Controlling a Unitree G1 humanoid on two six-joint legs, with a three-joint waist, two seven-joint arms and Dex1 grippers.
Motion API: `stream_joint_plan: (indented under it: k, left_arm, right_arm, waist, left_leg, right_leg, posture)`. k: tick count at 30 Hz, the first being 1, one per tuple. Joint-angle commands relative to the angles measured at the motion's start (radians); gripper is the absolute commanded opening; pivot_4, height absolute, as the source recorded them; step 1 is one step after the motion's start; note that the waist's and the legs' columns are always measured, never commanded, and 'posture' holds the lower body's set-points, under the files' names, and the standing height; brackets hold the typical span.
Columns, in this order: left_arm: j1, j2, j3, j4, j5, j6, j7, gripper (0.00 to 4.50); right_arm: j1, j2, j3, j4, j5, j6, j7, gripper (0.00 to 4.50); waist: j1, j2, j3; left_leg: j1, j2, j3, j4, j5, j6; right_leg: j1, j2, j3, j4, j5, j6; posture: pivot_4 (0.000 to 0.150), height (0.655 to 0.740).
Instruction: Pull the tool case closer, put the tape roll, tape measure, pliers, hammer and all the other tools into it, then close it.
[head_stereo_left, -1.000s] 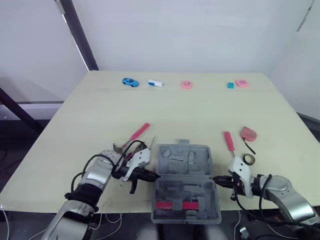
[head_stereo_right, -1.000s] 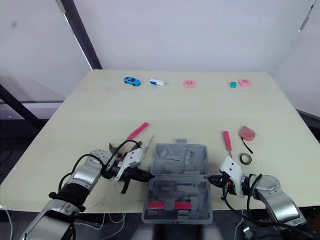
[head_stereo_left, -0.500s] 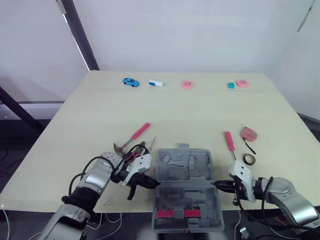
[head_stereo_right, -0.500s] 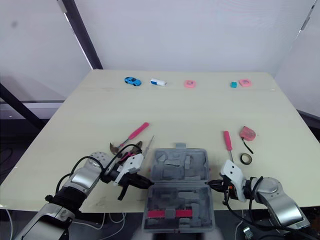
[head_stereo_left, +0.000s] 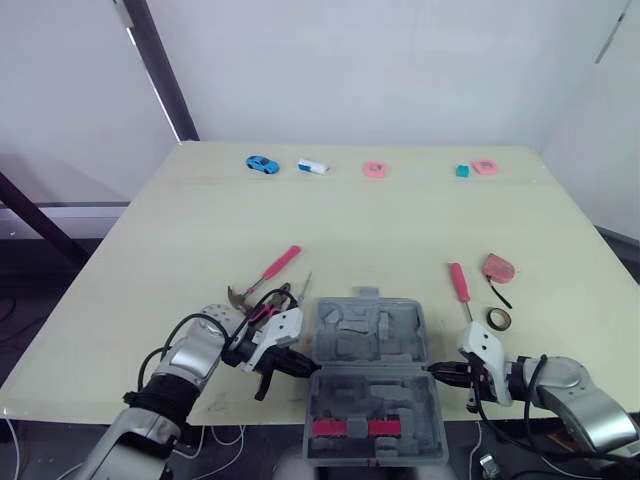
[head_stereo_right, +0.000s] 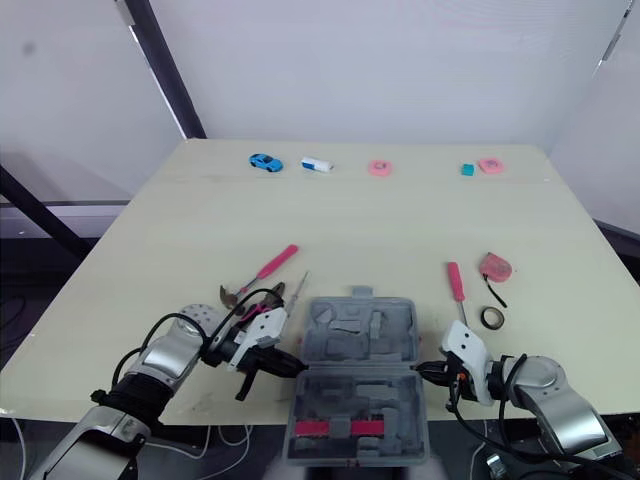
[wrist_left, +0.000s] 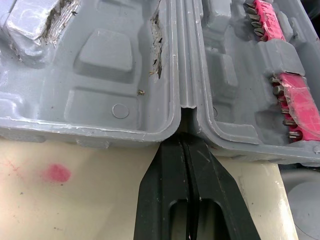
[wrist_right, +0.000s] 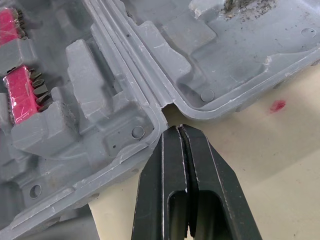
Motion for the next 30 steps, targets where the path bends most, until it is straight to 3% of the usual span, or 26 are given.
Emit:
stream_joint_plan:
  k: [1, 30]
  left_arm:
    - [-0.01, -0.014, -0.014, 0.022, 0.0, -0.008, 0.017, 0.03]
    - [-0.024, -0.001, -0.012, 0.08, 0.007, -0.051, 0.03, 0.03]
  right_arm:
    - [-0.008, -0.013, 0.0, -0.006, 0.001, -0.015, 0.007, 0.0]
    - [0.015, -0.048, -0.05, 0.015, 0.004, -0.044, 0.002, 0.0]
  waist:
    - [0.003, 0.0, 0.0]
    - [0.02, 0.0, 0.0]
  left_leg:
    - [0.0, 0.0, 0.0, 0.0, 0.0, 0.0]
    - [0.0, 0.0, 0.0, 0.001, 0.0, 0.0]
  right_leg:
    - [0.0, 0.0, 0.0, 0.0, 0.0, 0.0]
    - [0.0, 0.0, 0.0, 0.0, 0.0, 0.0]
  posture:
    - [0.15, 0.74]
    - [0.15, 0.74]
